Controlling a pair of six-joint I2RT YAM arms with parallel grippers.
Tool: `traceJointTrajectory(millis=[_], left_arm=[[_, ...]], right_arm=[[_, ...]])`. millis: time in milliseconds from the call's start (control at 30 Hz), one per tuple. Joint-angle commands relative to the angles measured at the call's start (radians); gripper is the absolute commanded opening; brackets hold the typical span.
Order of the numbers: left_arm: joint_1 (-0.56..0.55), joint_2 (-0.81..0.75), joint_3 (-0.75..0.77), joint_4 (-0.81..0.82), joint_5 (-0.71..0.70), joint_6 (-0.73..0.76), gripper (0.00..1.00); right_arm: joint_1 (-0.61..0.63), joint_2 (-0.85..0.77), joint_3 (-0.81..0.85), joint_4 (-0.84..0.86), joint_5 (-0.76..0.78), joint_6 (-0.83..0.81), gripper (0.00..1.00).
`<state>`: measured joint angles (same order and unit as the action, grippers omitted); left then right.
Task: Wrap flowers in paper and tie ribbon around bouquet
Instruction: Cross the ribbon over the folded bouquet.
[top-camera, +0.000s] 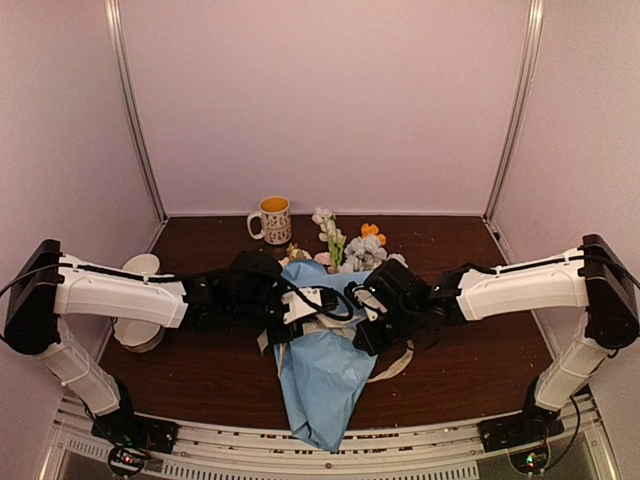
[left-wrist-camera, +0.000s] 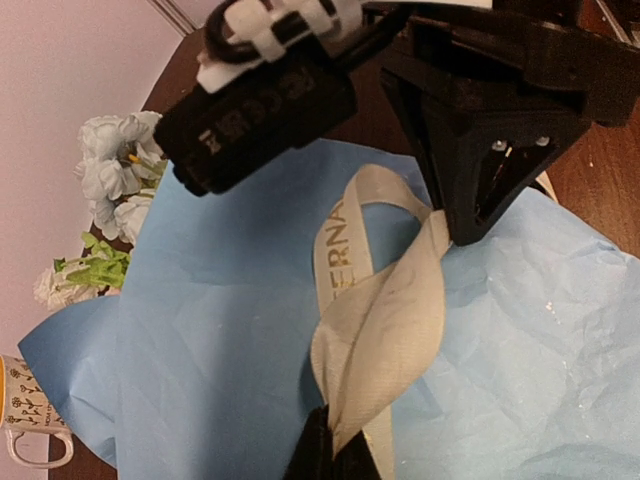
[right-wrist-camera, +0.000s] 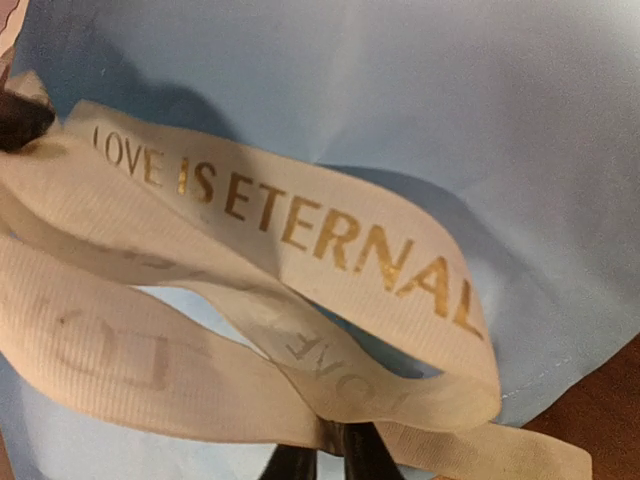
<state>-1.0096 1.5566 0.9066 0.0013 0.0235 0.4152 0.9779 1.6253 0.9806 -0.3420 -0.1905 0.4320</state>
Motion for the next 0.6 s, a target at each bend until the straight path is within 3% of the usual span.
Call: traceJointTrajectory(millis=[0,267,567], left_arm=[[0.012,0.006,-0.005,0.049,0.003,-0.017,0.0],[0.016,0.011,-0.023,0.056,0.004,-0.037,0.0],[0.016,0.015,-0.018,0.043,0.0,-0.06,0.0]], right_arm=[[0.006,-0.083,-0.02,0.017,0.132,0.027,0.05],[-0.005,-0.169,-0.017,-0.05,0.192,0.027,0.03],[-0.097,-0.007,0.17,-0.181,0.334,0.07,0.03]])
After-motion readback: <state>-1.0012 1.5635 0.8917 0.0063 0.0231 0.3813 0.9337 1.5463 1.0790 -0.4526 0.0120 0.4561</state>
